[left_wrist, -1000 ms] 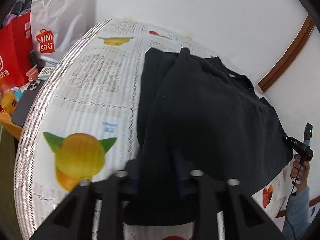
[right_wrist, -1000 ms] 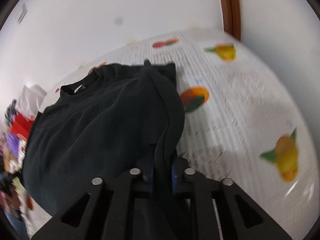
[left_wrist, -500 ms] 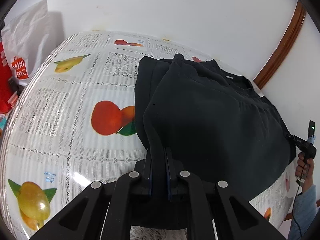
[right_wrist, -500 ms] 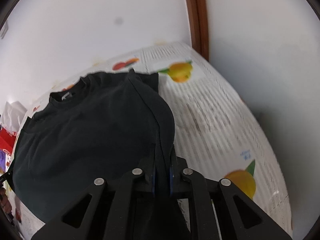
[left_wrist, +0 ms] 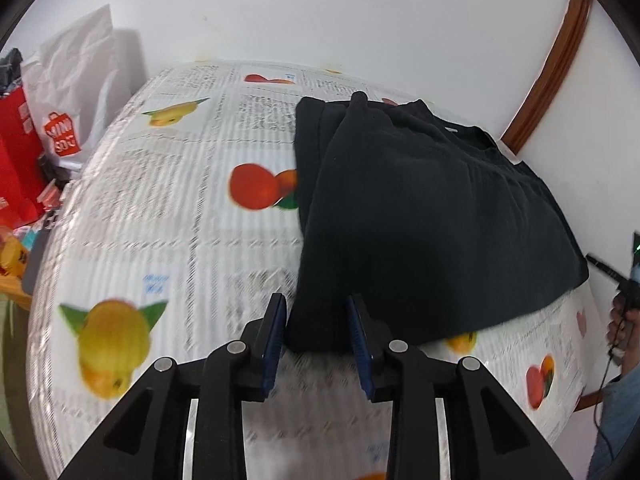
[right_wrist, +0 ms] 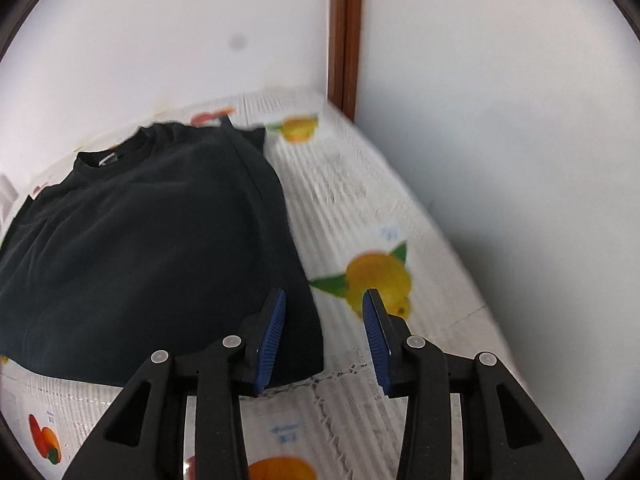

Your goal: Fold small clothes

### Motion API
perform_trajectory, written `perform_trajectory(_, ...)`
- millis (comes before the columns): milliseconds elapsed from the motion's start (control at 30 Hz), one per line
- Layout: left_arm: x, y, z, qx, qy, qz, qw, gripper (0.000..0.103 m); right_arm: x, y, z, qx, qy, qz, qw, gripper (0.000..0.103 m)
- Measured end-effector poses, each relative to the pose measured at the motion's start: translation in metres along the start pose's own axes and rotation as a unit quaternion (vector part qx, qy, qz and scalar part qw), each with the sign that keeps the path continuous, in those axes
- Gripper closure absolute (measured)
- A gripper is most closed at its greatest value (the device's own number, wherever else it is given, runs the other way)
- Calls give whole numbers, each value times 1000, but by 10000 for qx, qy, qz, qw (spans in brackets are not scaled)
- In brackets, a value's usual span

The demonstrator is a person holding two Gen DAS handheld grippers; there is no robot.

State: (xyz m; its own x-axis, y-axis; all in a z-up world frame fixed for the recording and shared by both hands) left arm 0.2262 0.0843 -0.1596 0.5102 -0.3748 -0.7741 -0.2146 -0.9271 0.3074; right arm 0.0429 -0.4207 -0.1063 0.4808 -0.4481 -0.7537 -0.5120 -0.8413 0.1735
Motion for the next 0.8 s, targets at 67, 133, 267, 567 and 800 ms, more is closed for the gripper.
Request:
perform_trajectory(67,-8,-5,8,3,39,-113,9999,65,-22,-19,-8,-193,251,-44,9995,62)
perform_trajectory(133,-16,-13,18,-61,67,-274,9996,65,-41,-51,-13,-346,419,-314,9980,59)
perform_trajectory(267,-27,-32,39,-305,47,-576,9979,65,-58,-141,-8,-794,446,-1032,9905,52)
perform_trajectory(567,-46,-63,58,-492,206,-1129,9922,56,-90,-324,49,-1747,422,-1872,9657,52)
perform_trajectory(800,-52,-82,57,-645,421,-1402,9871,54,-138,-395,95,-3054,889,-1883,9292,45)
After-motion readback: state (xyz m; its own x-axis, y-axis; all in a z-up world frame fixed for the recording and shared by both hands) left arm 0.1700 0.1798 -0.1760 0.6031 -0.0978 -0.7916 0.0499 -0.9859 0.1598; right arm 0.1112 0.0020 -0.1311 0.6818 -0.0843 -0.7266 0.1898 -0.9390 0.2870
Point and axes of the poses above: each gripper's, at about its wrist camera, not at the fingertips, and x roughly the way its jaws point, y to its right, z to its underside, the point moved 6 cm from there along x, roughly the way its jaws point, and after that the axes turned 6 degrees about z, right-handed, at the moved point
